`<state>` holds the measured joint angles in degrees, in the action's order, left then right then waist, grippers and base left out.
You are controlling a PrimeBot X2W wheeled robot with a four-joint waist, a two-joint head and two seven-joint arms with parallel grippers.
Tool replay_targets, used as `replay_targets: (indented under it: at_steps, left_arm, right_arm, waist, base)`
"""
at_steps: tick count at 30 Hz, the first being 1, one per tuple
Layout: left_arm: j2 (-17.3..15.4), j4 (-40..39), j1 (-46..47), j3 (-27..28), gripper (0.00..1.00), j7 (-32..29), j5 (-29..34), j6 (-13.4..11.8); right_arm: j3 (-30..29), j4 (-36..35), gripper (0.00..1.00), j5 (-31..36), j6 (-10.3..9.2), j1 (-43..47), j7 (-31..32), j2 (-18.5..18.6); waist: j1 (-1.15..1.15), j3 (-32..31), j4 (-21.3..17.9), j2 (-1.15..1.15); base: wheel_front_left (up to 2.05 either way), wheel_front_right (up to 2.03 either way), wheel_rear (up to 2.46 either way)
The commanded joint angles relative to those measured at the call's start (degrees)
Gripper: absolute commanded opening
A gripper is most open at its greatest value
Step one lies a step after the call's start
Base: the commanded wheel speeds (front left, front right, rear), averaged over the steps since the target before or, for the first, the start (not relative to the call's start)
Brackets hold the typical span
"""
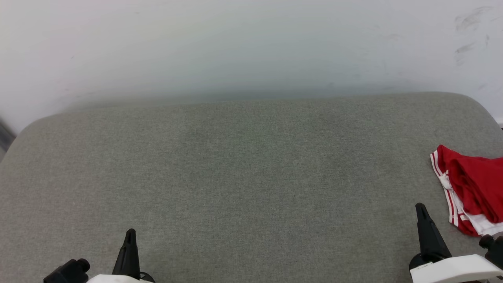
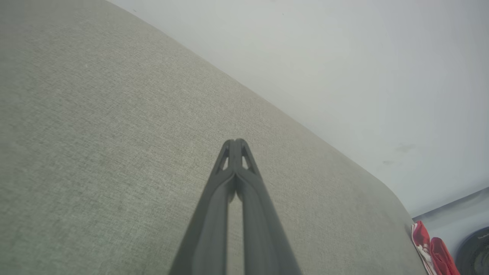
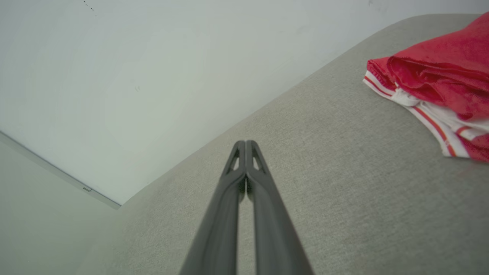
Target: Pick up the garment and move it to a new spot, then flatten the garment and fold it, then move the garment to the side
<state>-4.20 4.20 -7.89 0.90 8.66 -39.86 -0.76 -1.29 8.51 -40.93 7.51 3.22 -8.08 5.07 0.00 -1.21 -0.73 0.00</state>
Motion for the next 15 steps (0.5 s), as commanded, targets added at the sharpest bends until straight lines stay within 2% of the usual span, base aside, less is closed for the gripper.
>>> replay_targets:
  at_steps: [1,15]
  left_arm:
    - [-0.5,-0.2,1.7,0.1,0.00,-0.5,-2.5,0.5]
    - [-0.8,1.7,4.4,0.5,0.00,-2.9,-13.9,2.2]
  right_arm:
    - [-0.2,-0.4,0.00,-2.5,0.00,-1.8,0.4,0.3]
    - [-0.7,0.8,0.00,-13.4,0.00,-3.5,3.1,0.2]
  waist:
    - [0.00,0.0,0.0,0.00]
    - [0.00,0.2,0.1,0.00]
  base:
    - [0.00,0.00,0.00]
    - [0.00,0.00,0.00]
